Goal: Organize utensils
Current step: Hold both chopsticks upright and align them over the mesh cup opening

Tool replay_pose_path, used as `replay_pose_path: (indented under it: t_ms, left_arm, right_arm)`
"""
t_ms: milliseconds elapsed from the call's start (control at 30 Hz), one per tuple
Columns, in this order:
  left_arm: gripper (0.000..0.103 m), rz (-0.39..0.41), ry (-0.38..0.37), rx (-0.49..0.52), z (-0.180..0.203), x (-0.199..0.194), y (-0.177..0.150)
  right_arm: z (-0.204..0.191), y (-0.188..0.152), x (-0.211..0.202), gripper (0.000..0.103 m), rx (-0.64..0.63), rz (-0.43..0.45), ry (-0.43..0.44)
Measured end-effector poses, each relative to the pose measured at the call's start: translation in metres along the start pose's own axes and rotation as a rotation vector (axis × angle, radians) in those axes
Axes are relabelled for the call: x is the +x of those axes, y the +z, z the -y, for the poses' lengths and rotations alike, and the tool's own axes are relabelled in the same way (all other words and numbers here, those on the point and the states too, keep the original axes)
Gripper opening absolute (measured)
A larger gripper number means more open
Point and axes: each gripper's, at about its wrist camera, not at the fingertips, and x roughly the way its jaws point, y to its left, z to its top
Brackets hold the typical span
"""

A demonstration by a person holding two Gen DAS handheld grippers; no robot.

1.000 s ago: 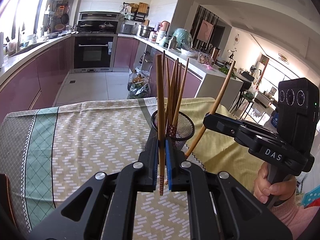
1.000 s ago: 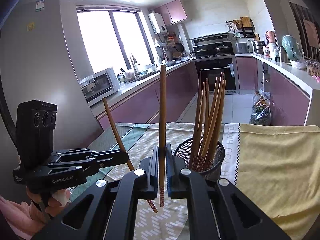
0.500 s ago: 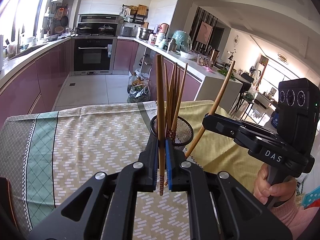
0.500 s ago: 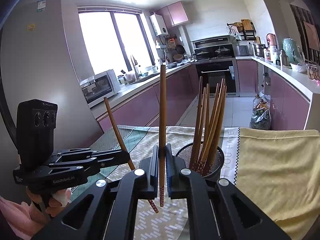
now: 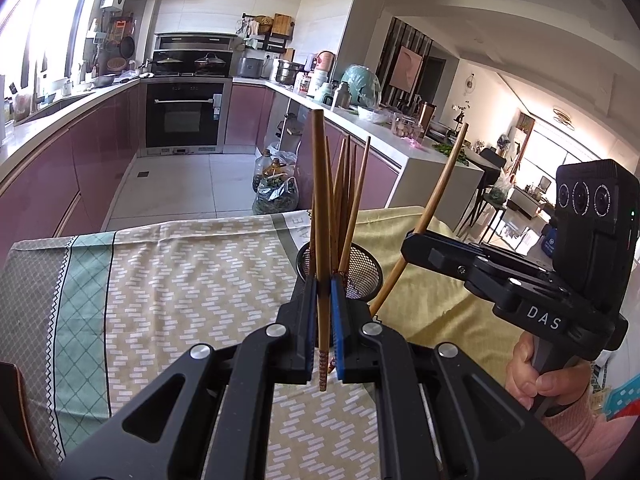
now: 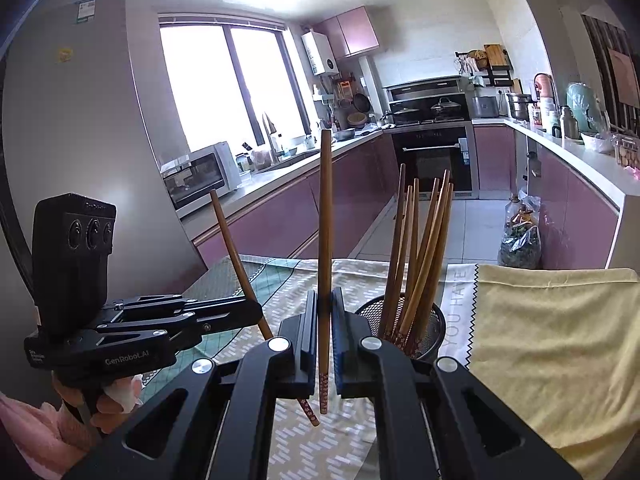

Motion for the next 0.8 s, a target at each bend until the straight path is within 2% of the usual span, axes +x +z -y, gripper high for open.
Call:
replay_pose_path:
  t_ms: [800]
  left_arm:
    - [0.008,0.011,0.000,0.015,0.0041,0.0004,0.0076]
  right_arm:
    - [0.0009,0.0056,-0.0019,0.006,-0.005,0.009,0.000]
